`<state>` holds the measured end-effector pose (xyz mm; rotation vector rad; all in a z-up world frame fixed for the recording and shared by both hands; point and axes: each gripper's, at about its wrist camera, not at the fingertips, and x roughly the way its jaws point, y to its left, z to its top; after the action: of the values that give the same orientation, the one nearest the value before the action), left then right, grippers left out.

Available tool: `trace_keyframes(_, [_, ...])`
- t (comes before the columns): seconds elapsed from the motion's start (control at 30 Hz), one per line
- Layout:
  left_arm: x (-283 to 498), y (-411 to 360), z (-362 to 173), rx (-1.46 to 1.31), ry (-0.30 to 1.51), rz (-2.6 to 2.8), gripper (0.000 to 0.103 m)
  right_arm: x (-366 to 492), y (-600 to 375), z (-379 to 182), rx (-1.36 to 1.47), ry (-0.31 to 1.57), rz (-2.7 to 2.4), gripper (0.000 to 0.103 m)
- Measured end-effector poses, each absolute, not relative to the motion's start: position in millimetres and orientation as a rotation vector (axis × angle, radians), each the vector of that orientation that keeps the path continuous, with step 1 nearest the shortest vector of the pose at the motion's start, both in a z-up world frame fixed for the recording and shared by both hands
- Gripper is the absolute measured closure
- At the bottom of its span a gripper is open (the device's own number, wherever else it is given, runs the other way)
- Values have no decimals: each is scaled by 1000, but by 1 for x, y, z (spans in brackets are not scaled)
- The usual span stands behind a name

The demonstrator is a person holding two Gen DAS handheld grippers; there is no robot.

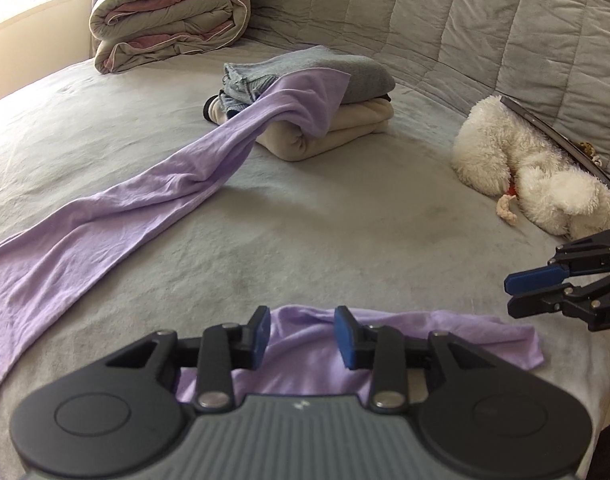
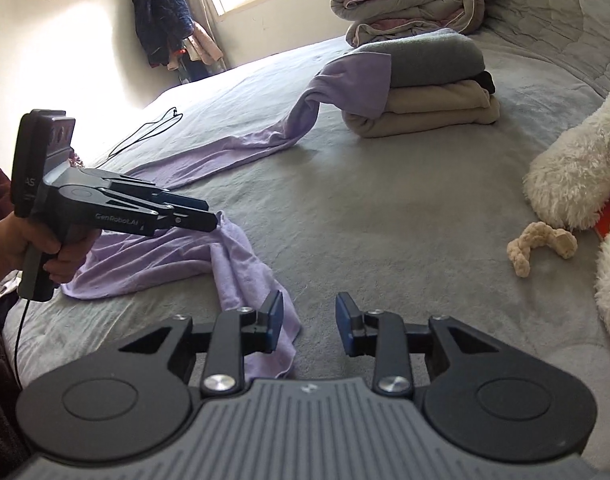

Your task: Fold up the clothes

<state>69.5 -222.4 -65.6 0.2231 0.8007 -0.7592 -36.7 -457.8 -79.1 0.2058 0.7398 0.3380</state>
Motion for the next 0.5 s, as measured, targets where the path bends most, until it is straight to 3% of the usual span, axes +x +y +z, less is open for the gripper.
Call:
trace_keyframes(0.17, [79,-205,-72,206,822,-727,67,-34,-432,-85,43,773,354,73])
trace_keyframes(0.27, [83,-201,-77,201,833,-721,67,-33,-423,-84,-9,788,376,100])
trace_keyframes(0.5, [88,-197,-81,155,833,-738,74,-21,-440,-65,-36,718,181,101])
